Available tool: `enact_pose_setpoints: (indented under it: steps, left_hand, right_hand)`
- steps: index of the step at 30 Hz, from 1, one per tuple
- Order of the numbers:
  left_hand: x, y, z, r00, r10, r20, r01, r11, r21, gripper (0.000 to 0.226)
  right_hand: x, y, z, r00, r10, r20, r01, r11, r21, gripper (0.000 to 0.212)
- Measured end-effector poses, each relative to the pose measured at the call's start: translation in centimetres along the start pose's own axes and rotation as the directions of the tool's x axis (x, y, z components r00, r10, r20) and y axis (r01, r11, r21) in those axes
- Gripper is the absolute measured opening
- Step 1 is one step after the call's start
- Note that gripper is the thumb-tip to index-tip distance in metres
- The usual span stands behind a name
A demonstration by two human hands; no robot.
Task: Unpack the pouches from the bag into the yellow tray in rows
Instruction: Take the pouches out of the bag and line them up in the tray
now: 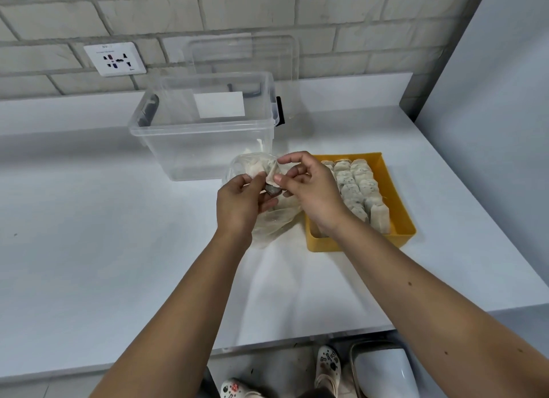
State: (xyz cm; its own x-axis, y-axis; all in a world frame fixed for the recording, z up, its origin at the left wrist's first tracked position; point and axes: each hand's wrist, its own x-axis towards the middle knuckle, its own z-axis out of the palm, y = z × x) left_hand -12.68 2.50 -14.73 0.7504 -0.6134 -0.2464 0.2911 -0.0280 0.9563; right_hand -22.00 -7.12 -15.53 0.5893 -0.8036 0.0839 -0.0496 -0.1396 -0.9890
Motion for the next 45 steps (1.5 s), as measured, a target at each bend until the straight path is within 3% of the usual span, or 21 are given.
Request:
enact_pose_setpoints:
  steps: [3,8,11,13,19,22,27,32,39,45]
  left_hand:
    - [0.0,0.0,-0.2,0.999,-0.040,0.003,0.040,0.999,0.004,0.017]
    - [-0.1,0.5,-0.6,0.998,-0.057,0.032,0.058,0.998,-0.029,0.019]
    - [0.1,0.8,-0.6,0.998,-0.054,0.038,0.055,0.998,-0.017,0.014]
    - [0.1,0.9,-0.7,0.997,-0.066,0.048,0.066,0.998,0.000,0.012]
    - [0.3,0.9,-0.6,0.994,-0.080,0.070,0.076,0.995,0.060,0.009]
    - [0.2,0.9,0.3,0.992,-0.051,0.116,0.034,0.989,0.146,0.012]
    - [0.0,0.2,2.8,0.973,0.048,0.226,-0.117,0.945,0.304,0.020]
    - [-0.2,-0.9,5.3,0.959,0.020,0.282,-0.115,0.938,0.326,0.021]
    - [-0.2,-2.1,6.2,0.951,-0.007,0.308,-0.111,0.925,0.364,0.020]
    - [0.0,-2.3,6.0,0.947,-0.039,0.319,-0.090,0.921,0.380,0.019]
  right_hand:
    - [-0.4,0.1,-0.1,0.998,-0.053,0.028,0.054,0.998,-0.017,0.020]
    - [-0.8,-0.2,-0.7,0.994,-0.021,0.111,0.019,1.000,0.023,0.029]
    - [-0.6,-0.4,-1.1,0.995,0.052,0.086,-0.059,0.994,0.089,0.004]
    - [-0.3,-0.5,-1.6,0.995,0.094,0.032,-0.096,0.991,0.094,0.015]
    - [0.6,-1.9,-4.3,0.991,0.114,0.068,-0.112,0.993,-0.027,0.010]
    - [1.0,-2.8,-7.2,0.996,0.060,0.073,-0.045,0.980,-0.192,0.015]
    - [0.2,-4.1,-13.9,0.997,0.036,0.074,0.016,0.801,-0.598,0.007]
    - [-1.3,-2.6,-17.7,0.959,0.233,0.159,0.001,0.562,-0.827,0.007]
    - [-2.0,0.2,-17.3,0.910,0.362,0.201,0.023,0.440,-0.898,0.009]
    - [-1.7,0.9,-16.0,0.944,0.283,0.168,0.069,0.329,-0.942,0.012]
